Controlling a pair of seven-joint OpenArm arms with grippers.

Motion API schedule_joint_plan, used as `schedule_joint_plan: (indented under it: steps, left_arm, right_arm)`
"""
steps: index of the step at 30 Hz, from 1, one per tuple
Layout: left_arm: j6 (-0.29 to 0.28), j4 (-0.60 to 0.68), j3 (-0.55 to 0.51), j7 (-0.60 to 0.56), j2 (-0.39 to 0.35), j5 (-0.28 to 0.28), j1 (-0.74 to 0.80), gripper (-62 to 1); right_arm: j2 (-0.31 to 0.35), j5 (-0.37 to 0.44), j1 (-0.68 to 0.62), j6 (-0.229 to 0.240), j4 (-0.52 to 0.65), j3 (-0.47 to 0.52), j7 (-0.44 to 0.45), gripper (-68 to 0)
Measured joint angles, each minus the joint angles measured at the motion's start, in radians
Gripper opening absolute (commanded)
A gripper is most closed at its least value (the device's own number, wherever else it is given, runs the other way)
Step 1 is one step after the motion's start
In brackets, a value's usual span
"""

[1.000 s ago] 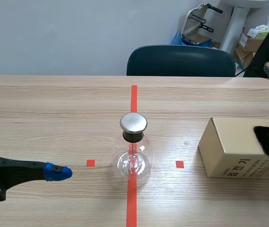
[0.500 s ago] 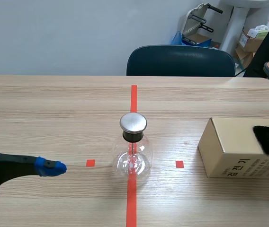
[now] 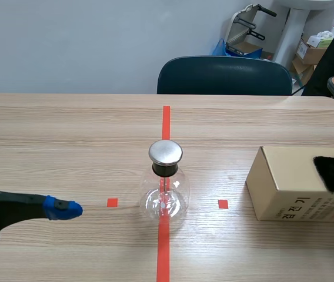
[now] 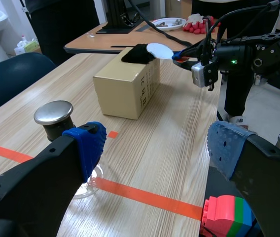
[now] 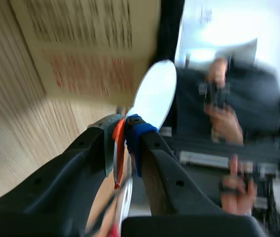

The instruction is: Do the electroscope experiment

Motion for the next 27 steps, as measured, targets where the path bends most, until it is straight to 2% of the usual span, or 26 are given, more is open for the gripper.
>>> schedule_joint_plan:
  steps: [2,4,6,9,11,12,16,20,25,27]
  left_arm:
    - [0.000,0.000,0.000,0.000,0.000,0.000,0.000,-15.7]
    - [0.000,0.000,0.000,0.000,0.000,0.000,0.000,-15.7]
    - [0.000,0.000,0.000,0.000,0.000,0.000,0.000,-15.7]
    - [0.000,0.000,0.000,0.000,0.000,0.000,0.000,-15.7]
    - [0.000,0.000,0.000,0.000,0.000,0.000,0.000,-15.7]
    - [0.000,0.000,0.000,0.000,0.000,0.000,0.000,-15.7]
    - [0.000,0.000,0.000,-0.001,0.000,0.000,0.000,-15.7]
    - [0.000,0.000,0.000,-0.001,0.000,0.000,0.000,-15.7]
    - [0.000,0.000,0.000,-0.001,0.000,0.000,0.000,-15.7]
    - [0.000,0.000,0.000,-0.001,0.000,0.000,0.000,-15.7]
  right_arm:
    - [0.001,-0.007,0.003,-0.002,0.000,0.000,0.130,-66.5]
    - [0.000,-0.011,0.003,-0.001,0.000,-0.001,0.175,-66.5]
    - [0.000,-0.015,0.002,-0.001,0.000,-0.001,0.115,-66.5]
    - [-0.002,-0.011,0.003,-0.001,0.000,-0.003,-0.105,-66.5]
    - [-0.001,-0.003,0.003,-0.001,0.000,-0.001,-0.166,-66.5]
    - [0.001,-0.002,0.002,-0.001,0.000,0.000,-0.156,-66.5]
    - [0.010,-0.007,0.000,0.002,0.024,0.000,-0.025,-66.5]
    - [0.012,-0.007,0.003,0.004,0.066,-0.001,-0.036,-66.5]
    - [0.012,-0.013,0.002,0.006,0.067,-0.001,-0.166,-66.5]
    - [0.013,-0.027,0.002,0.006,0.066,-0.001,-0.102,-66.5]
